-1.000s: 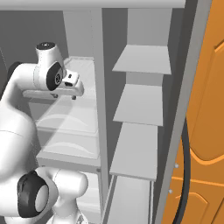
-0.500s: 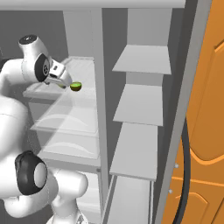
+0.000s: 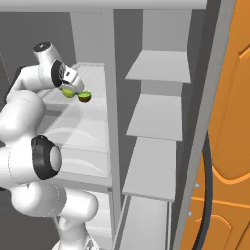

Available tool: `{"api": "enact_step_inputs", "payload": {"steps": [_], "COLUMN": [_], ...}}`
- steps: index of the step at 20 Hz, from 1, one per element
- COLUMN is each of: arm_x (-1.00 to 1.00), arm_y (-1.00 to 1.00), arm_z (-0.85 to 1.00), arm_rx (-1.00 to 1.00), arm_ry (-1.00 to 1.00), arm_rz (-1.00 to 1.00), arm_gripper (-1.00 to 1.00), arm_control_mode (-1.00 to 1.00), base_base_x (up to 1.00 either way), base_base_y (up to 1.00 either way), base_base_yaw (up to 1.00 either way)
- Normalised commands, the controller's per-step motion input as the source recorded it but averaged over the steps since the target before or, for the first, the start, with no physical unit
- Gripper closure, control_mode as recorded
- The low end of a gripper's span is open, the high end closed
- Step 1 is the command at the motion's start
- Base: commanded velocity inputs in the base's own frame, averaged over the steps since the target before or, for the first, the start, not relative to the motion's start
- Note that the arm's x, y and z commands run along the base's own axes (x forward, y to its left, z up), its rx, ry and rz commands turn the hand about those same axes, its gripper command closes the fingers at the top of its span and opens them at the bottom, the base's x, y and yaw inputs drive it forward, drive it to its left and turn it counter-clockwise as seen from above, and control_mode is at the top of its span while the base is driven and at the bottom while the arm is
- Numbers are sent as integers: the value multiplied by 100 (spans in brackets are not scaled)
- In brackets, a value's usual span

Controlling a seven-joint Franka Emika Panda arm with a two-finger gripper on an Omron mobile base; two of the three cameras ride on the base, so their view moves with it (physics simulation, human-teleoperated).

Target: Take the pear and kiwi from the fridge shelf and place them in the freezer drawer to begin freezing them.

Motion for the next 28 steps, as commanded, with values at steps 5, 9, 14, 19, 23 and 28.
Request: {"api": "enact_step_inputs", "payload": {"steps": [5, 9, 14, 19, 23, 28], "arm_x": [38, 31, -13, -8, -20, -89], "arm_y": [8, 0, 0, 0, 0, -1], "arm_z": [-22, -27, -58, -13, 0, 5], "arm_rx": [0, 0, 0, 1, 0, 0], "arm_ry": [2, 0, 2, 0, 0, -15], "arm_rz": [-1, 0, 0, 0, 0, 4], "arm_gripper": [-100, -100, 100, 100, 100, 100], "arm_control_mode": [-100, -100, -100, -100, -100, -100], "base_base_x": [0, 0, 0, 0, 0, 0], "base_base_y": [0, 0, 0, 0, 0, 0], "base_base_yaw": [0, 0, 0, 0, 0, 0]}}
